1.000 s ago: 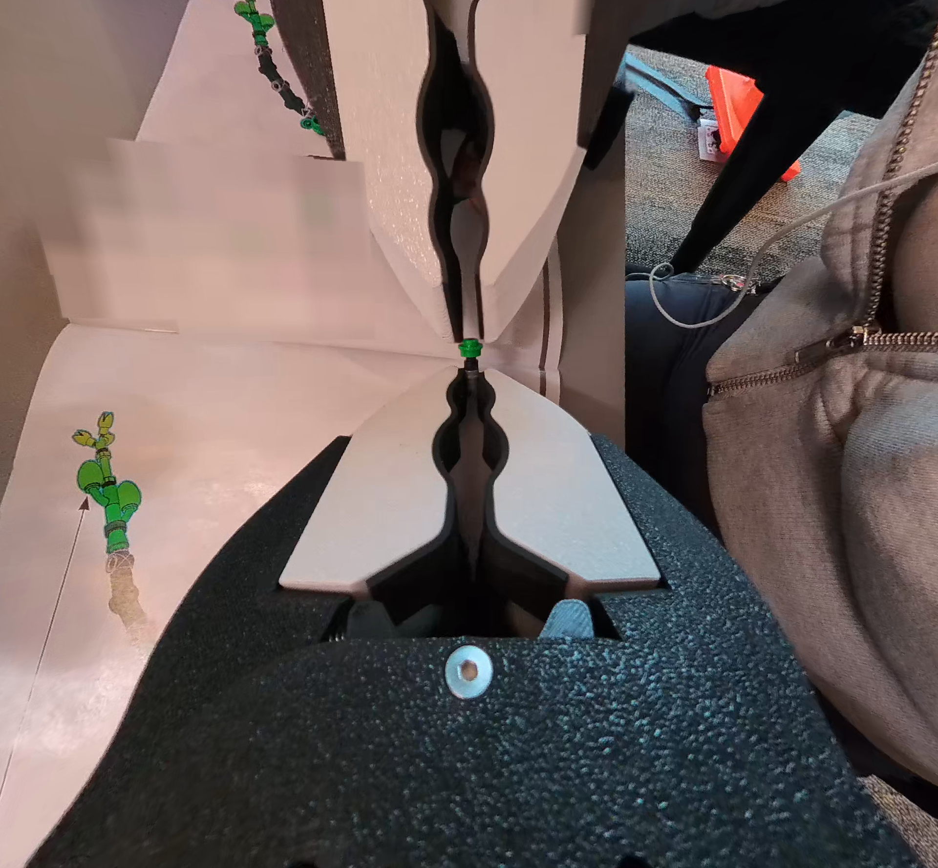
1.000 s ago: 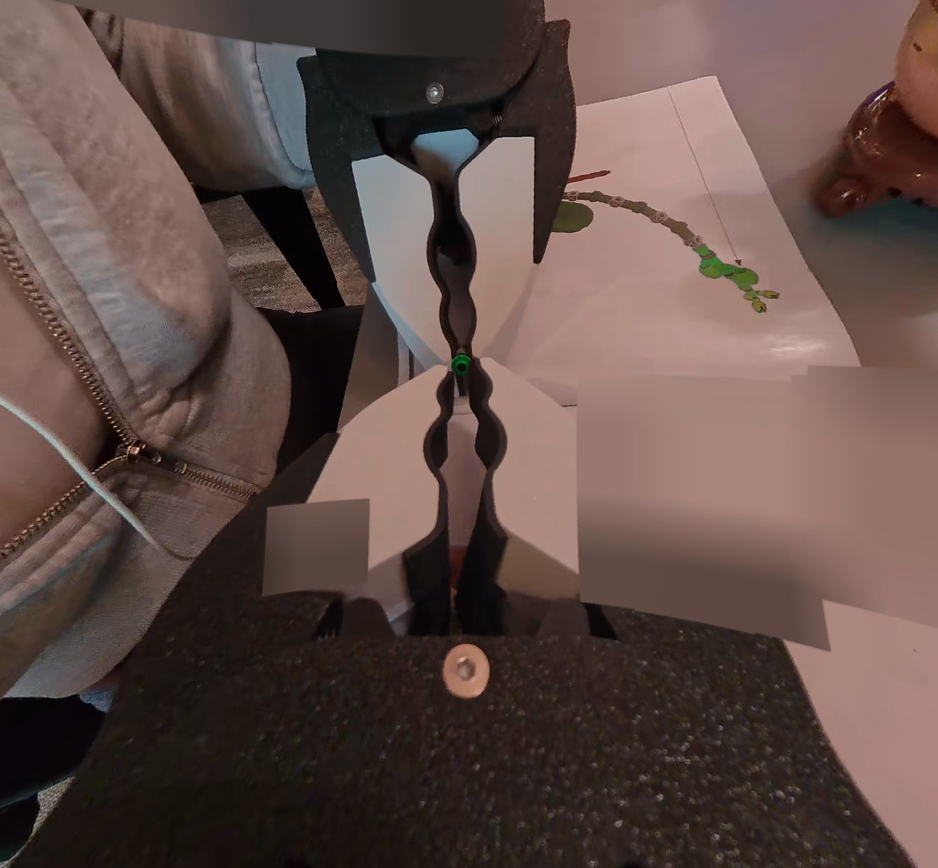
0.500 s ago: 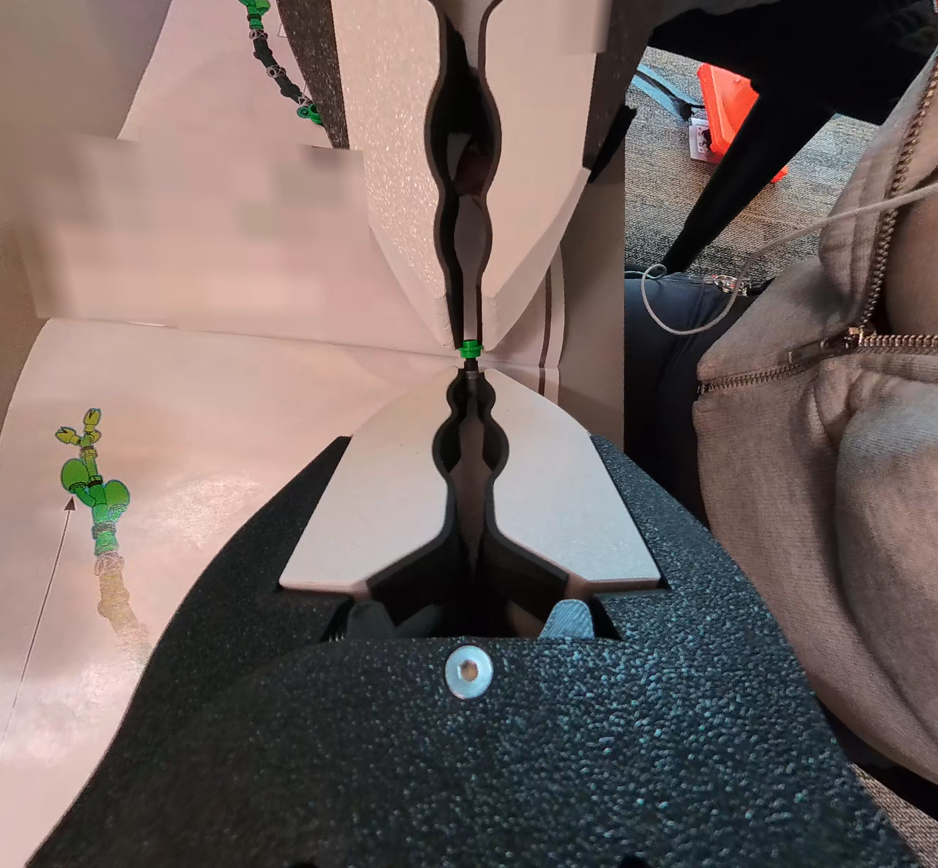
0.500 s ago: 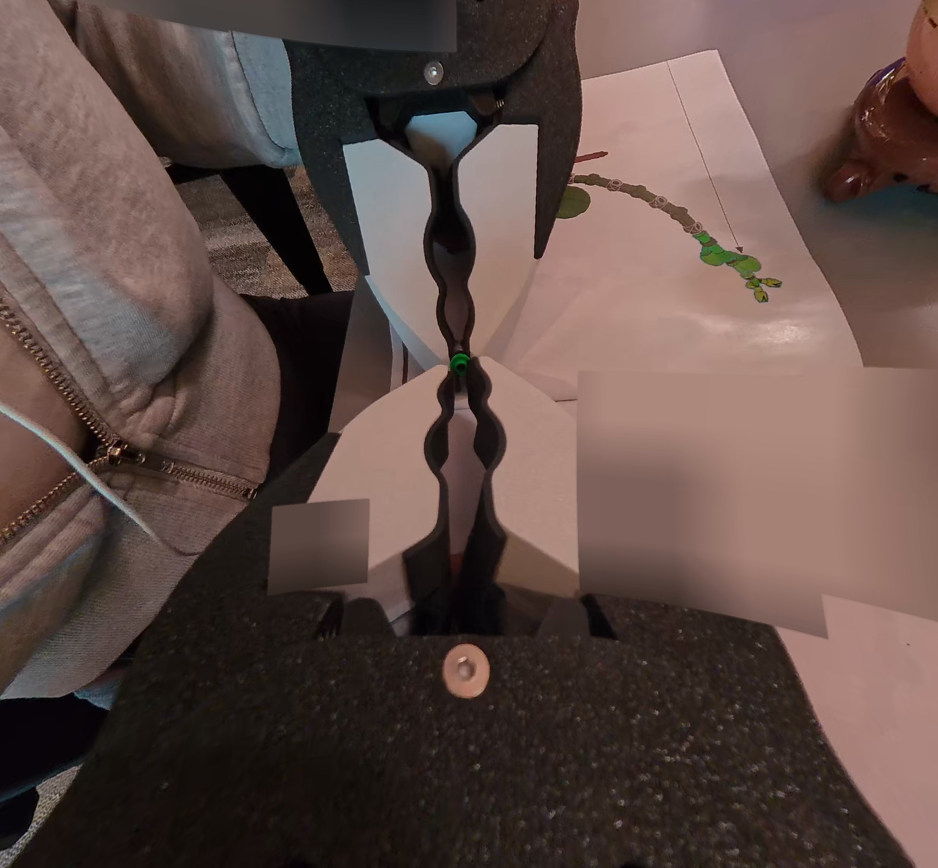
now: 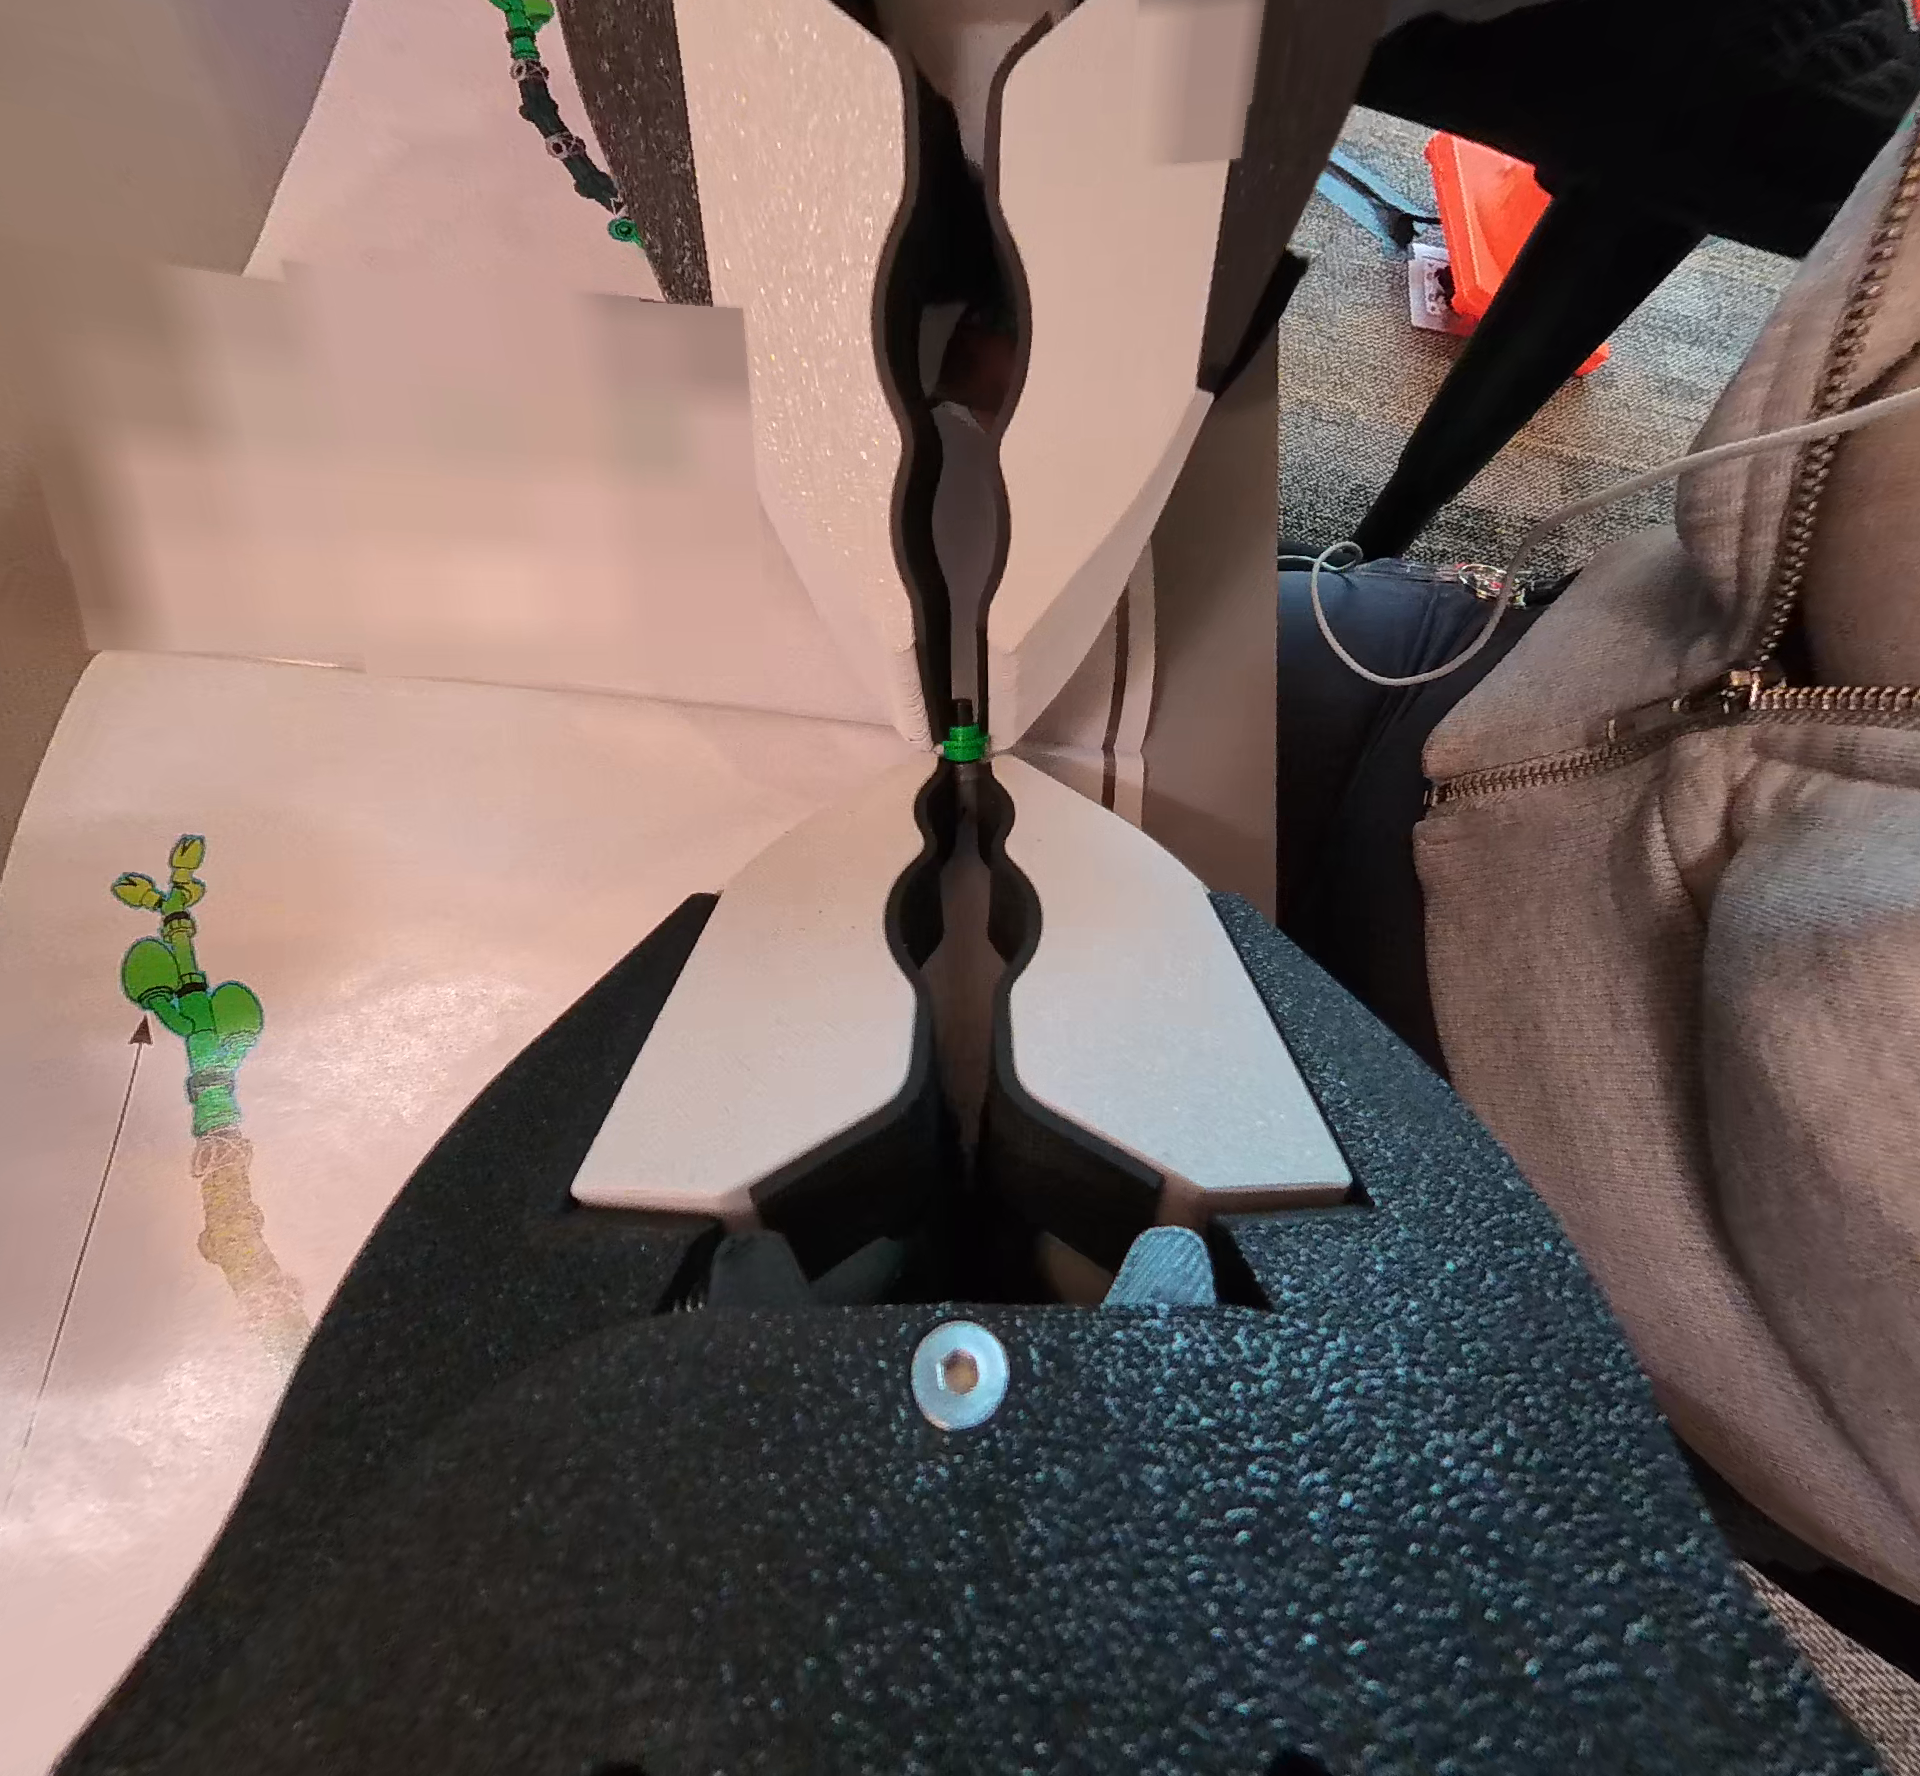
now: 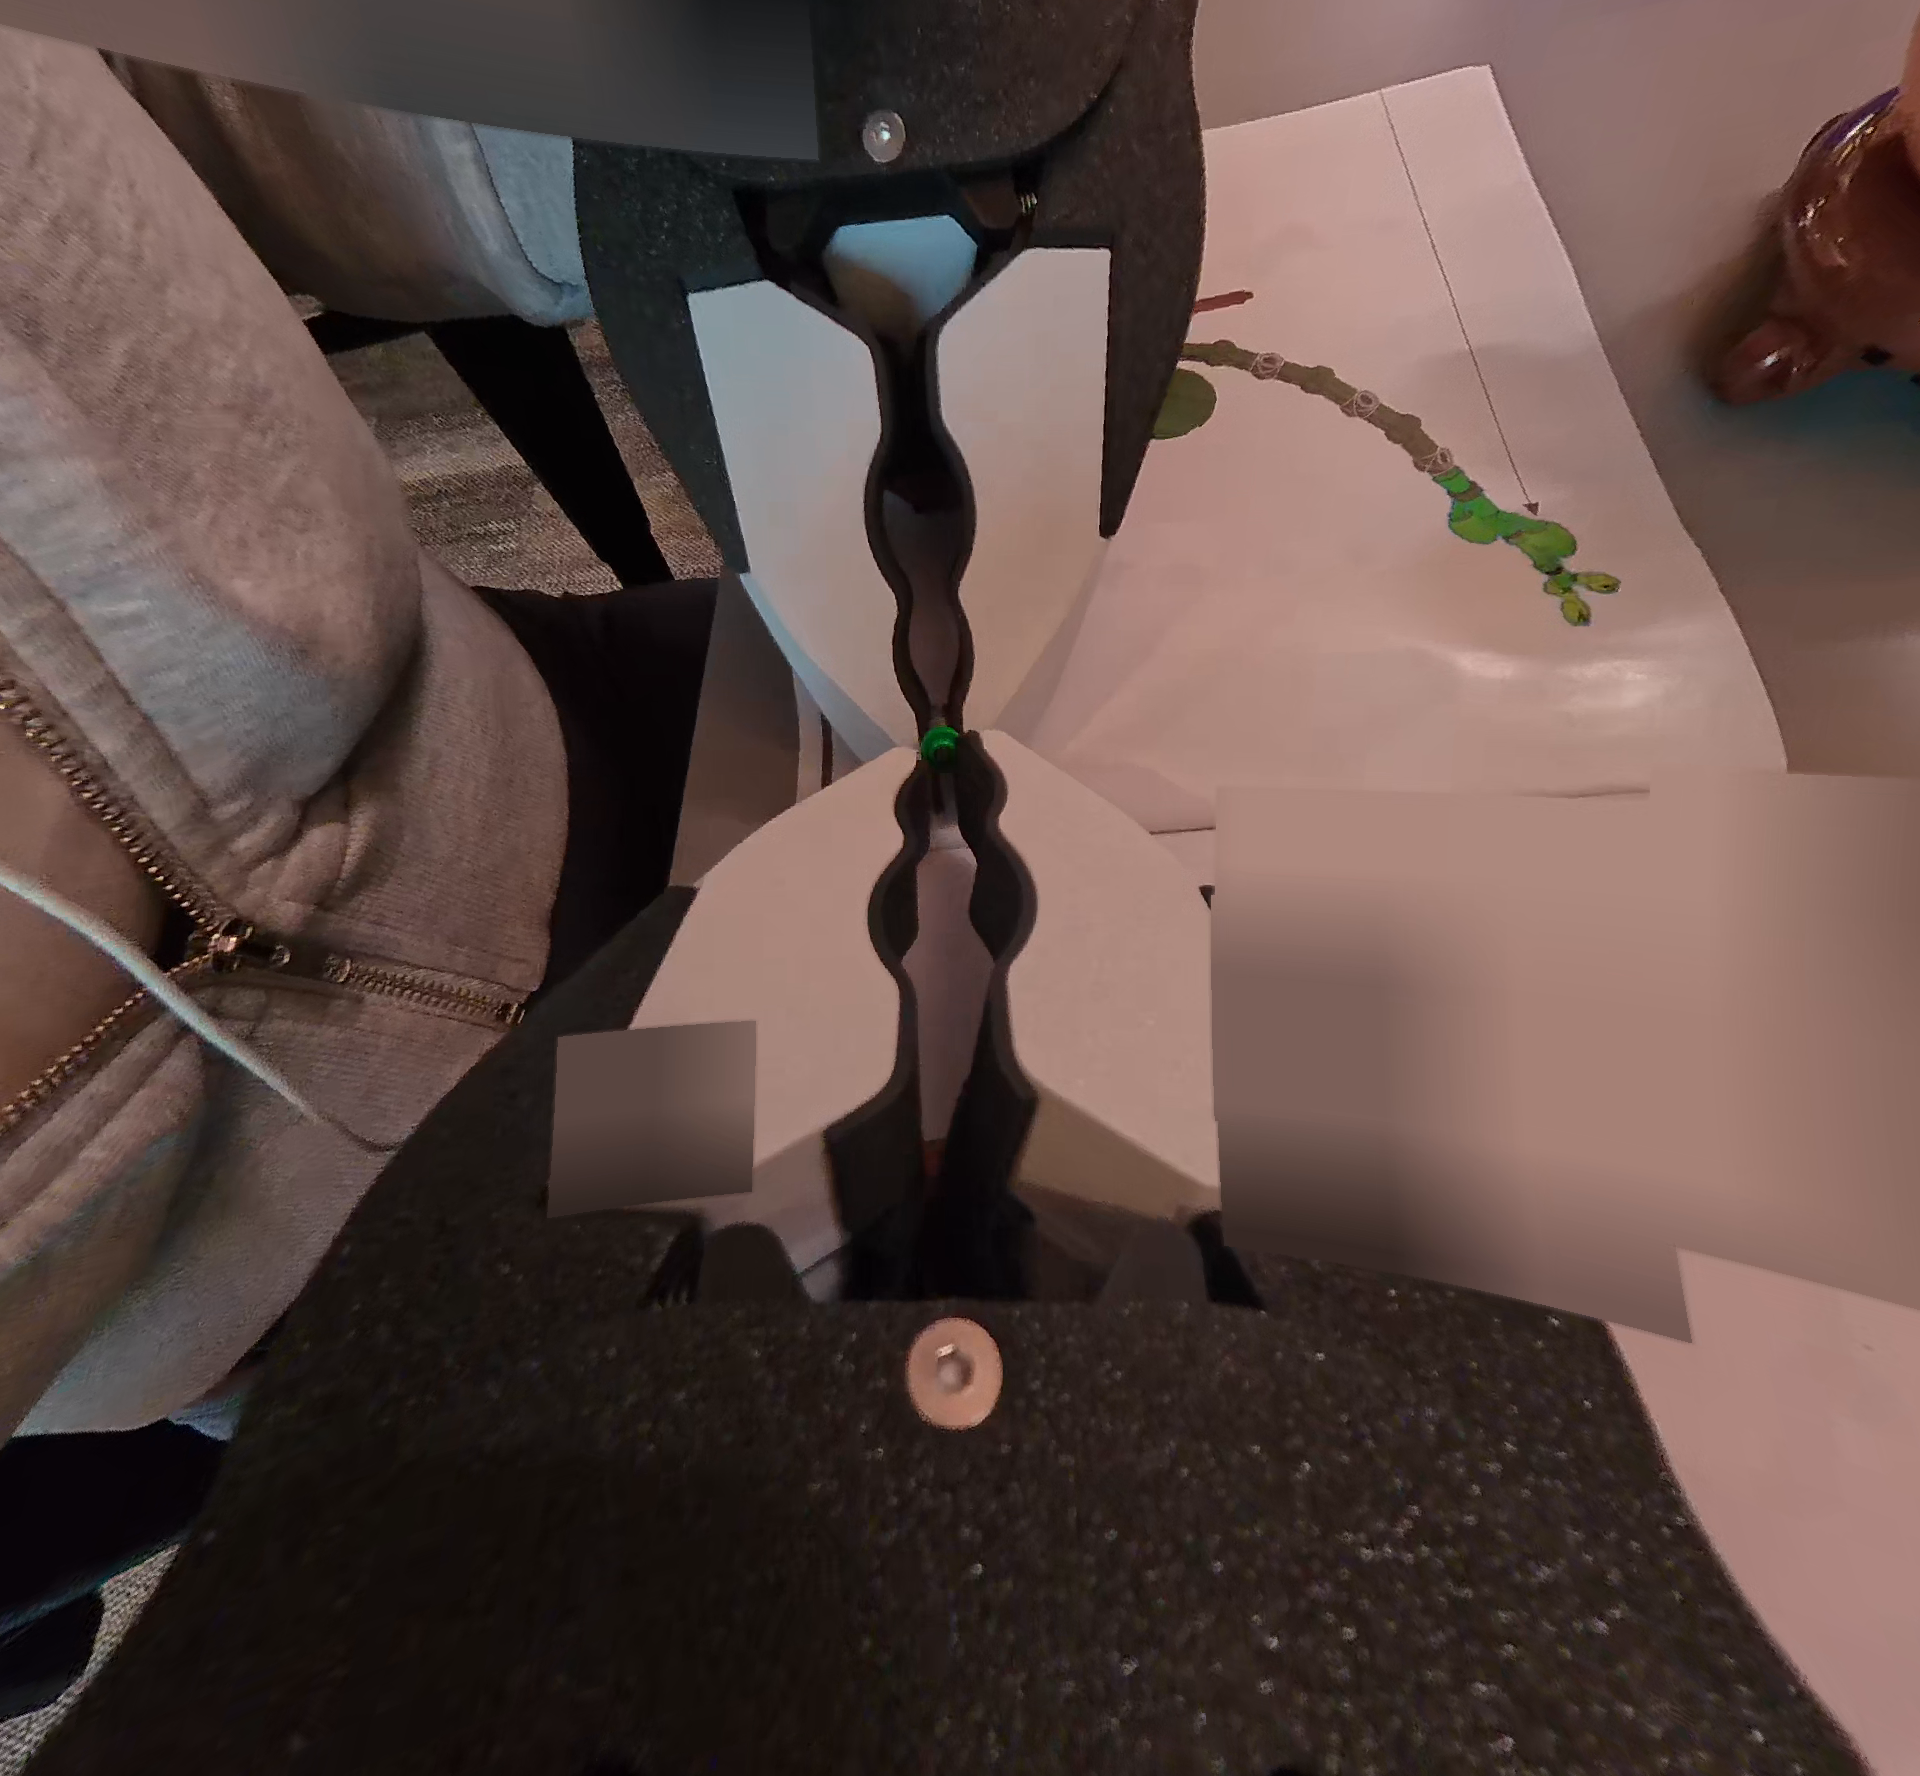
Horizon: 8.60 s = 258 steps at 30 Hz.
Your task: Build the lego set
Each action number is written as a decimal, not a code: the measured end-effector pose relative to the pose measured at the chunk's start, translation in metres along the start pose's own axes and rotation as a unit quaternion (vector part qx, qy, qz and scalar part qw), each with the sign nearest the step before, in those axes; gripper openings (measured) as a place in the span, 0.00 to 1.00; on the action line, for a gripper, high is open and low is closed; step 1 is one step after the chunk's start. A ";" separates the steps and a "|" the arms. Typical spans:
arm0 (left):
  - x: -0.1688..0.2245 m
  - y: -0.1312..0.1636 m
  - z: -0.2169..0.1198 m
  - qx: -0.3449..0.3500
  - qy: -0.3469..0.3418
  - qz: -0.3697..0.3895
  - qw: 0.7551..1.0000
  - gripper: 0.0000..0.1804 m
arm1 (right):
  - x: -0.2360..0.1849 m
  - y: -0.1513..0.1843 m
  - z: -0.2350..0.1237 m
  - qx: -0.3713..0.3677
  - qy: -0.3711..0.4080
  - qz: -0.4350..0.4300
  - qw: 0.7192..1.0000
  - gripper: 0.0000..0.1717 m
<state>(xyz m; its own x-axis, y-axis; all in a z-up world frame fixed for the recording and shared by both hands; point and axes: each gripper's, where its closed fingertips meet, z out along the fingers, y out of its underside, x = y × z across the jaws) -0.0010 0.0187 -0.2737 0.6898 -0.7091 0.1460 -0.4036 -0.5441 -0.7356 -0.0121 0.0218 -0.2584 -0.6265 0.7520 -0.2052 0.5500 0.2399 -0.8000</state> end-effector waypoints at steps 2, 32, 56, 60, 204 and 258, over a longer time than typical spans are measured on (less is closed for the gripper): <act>0.000 0.000 0.000 0.000 0.000 0.000 1.000 0.02 | 0.000 0.000 0.000 -0.001 -0.001 0.002 1.000 0.02; -0.002 -0.001 -0.001 0.007 0.001 -0.010 1.000 0.02 | 0.002 -0.005 -0.008 0.039 -0.043 0.049 0.997 0.01; -0.002 -0.003 -0.001 0.013 0.003 -0.016 1.000 0.08 | 0.010 0.012 -0.009 -0.080 0.024 -0.012 0.996 0.01; -0.005 -0.002 0.000 0.010 -0.011 -0.012 1.000 0.08 | 0.014 0.016 -0.008 -0.140 0.074 -0.083 0.984 0.01; -0.002 -0.016 -0.009 0.060 -0.017 -0.040 0.997 0.09 | 0.011 0.007 -0.015 -0.186 0.152 -0.139 0.961 0.01; 0.004 -0.003 0.002 0.005 -0.002 -0.040 0.999 0.01 | -0.003 0.001 -0.009 0.024 -0.038 0.047 0.998 0.03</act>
<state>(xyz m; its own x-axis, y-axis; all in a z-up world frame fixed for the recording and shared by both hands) 0.0045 0.0186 -0.2721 0.7225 -0.6614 0.2014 -0.3415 -0.5947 -0.7278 -0.0047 0.0254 -0.2539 -0.6149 0.7205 -0.3205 0.5818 0.1401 -0.8012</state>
